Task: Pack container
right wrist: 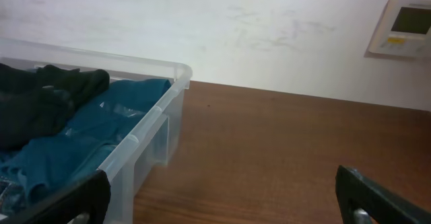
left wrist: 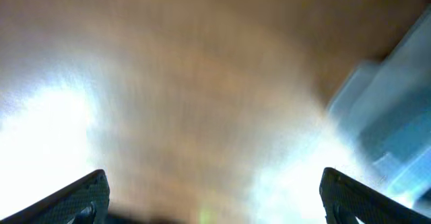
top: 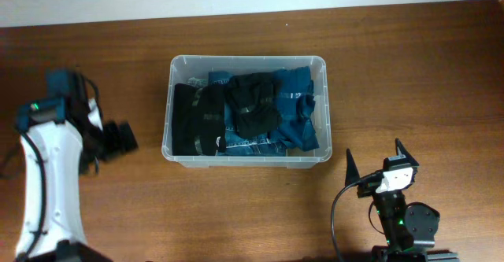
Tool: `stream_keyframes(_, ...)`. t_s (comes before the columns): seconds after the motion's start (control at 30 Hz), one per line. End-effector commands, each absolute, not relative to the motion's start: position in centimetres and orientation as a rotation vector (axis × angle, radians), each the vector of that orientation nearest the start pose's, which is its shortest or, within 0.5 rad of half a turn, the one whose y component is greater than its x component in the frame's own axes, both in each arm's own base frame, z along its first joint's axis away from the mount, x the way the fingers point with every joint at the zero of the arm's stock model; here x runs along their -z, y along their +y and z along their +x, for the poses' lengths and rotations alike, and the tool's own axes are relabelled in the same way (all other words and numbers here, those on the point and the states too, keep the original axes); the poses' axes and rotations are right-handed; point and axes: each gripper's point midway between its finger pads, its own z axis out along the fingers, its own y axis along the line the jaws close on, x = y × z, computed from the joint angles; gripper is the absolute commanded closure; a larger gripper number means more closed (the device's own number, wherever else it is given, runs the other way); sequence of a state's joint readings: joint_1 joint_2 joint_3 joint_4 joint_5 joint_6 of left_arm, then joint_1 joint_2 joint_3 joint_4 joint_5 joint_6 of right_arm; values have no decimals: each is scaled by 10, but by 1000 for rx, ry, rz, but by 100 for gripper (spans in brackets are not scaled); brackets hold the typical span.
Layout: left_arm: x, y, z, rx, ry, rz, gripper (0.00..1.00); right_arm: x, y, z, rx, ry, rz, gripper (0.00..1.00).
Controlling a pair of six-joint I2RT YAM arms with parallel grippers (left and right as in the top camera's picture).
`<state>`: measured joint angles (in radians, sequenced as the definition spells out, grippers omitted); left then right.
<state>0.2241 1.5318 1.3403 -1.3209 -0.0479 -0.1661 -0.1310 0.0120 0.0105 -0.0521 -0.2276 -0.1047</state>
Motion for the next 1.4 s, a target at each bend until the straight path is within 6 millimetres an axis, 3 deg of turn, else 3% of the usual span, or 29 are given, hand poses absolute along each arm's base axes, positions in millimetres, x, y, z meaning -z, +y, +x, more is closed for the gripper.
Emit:
stream_keyframes(0.0, -124, 59, 226, -64, 3090, -623, 1, -161, 7, 245, -13, 1619, -148, 2)
stream_keyframes(0.03, -117, 56, 211, -62, 3114, -627, 1, -161, 7, 245, -13, 1619, -149, 2)
stream_keyframes(0.13, -109, 52, 199, -63, 3110, -622, 0, -161, 7, 245, -13, 1619, -148, 2)
stream_keyframes(0.53, -126, 48, 198, -61, 2991, -572, 0, -161, 7, 245, -13, 1619, -148, 2)
stream_keyframes(0.63, -123, 44, 213, -5, 2931, -557, 1, -161, 7, 245, -13, 1619, -148, 2)
stream_keyframes(0.77, -106, 31, 261, 172, 2725, -481, 1, -161, 7, 245, -13, 1619, -148, 2)
stream_keyframes(0.87, -92, 27, 283, 226, 2578, -423, 0, -161, 7, 245, -13, 1619, -149, 2)
stream_keyframes(1.0, -78, 27, 284, 213, 2498, -390, 1, -161, 7, 245, -13, 1619, -149, 2)
stream_keyframes(1.37, -35, 21, 256, 202, 2399, -362, 1, -161, 7, 245, -13, 1619, -149, 2)
